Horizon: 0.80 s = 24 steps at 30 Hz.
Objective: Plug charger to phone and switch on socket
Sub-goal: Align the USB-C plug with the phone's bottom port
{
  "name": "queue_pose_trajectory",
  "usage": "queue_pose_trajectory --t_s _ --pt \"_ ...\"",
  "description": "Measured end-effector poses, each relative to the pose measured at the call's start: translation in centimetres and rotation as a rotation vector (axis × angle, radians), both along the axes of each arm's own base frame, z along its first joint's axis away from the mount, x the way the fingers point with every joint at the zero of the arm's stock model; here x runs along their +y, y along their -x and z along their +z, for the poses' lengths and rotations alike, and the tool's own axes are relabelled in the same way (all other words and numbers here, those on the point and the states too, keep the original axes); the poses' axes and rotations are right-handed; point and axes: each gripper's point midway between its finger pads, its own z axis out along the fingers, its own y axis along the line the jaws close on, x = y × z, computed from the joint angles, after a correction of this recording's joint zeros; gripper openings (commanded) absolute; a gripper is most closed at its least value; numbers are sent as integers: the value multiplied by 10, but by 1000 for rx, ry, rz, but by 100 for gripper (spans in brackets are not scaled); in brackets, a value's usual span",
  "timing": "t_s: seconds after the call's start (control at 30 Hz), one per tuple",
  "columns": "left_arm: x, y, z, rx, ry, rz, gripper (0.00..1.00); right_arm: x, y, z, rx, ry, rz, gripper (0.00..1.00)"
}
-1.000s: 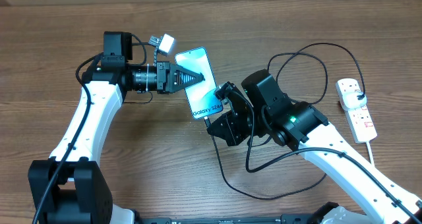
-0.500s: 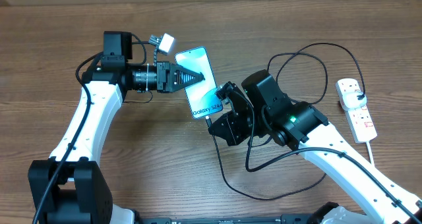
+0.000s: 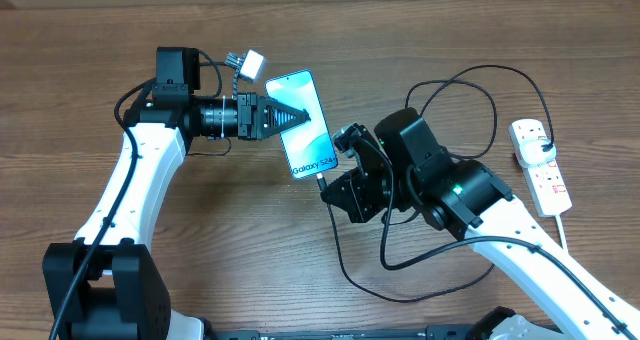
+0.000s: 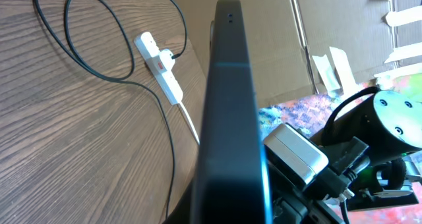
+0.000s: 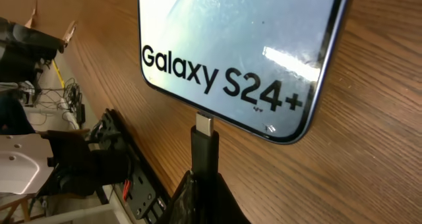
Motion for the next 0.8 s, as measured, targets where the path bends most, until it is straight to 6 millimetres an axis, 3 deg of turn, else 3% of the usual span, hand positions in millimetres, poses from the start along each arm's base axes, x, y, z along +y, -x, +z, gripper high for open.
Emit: queue_pose_trajectory --t_s 0.8 --pt "-1 4 6 2 34 -22 4 5 3 5 6 -37 25 4"
